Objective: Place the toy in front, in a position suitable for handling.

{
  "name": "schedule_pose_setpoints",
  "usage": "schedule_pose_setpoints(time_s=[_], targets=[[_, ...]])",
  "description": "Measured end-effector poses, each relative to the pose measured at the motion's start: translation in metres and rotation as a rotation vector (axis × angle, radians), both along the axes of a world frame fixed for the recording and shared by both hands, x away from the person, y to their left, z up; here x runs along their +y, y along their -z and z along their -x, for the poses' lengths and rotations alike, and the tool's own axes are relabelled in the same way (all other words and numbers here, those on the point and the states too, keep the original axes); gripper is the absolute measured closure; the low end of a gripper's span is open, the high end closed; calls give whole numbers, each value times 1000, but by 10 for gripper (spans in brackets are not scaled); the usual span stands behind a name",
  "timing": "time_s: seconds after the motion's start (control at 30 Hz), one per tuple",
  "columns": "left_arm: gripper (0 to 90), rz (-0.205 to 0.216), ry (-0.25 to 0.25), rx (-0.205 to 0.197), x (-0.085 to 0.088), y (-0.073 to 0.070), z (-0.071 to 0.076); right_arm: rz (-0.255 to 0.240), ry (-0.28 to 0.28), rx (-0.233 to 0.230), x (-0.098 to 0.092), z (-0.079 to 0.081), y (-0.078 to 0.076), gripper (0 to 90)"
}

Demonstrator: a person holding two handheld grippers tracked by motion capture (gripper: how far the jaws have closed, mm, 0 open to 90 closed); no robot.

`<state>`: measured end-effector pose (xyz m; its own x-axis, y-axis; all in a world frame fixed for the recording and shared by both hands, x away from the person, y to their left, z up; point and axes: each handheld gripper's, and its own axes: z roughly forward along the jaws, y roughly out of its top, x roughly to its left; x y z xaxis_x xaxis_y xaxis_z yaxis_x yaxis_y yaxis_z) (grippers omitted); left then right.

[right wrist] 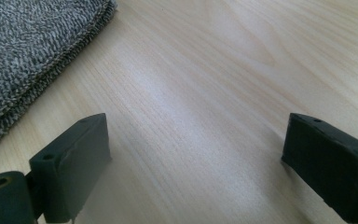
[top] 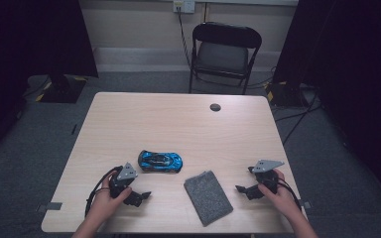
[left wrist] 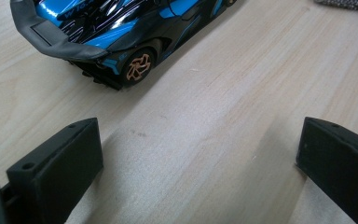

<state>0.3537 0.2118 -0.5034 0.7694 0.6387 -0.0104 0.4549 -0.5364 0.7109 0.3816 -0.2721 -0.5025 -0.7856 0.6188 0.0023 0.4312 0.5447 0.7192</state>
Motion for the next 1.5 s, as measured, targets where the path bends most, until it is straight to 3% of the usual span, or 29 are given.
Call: schedule_pose_setpoints(time_s=[0.47,0.6,0.7,0.8,1.03,1.13,1.5], targets=[[0,2,5,2,0,0,-1,-10,-7,5,-2,0,0,72],[0,1,5,1,0,0,-1,-16,-7,8,-5,-2,-2,144],[0,1,5,1,0,0,-1,-1,-3,9,-5,-4,-4,141],[0,1,5,1,0,0,-1,-28,-2,20,-2,-8,-8,141],[0,2,5,2,0,0,-1,-54,-46,-2,12,-14,-19,142],[0,2,4,2,0,0,-1,-87,-66,-2,24,-21,-25,141],[0,3,4,2,0,0,-1,-70,-150,-9,62,-36,-34,137]])
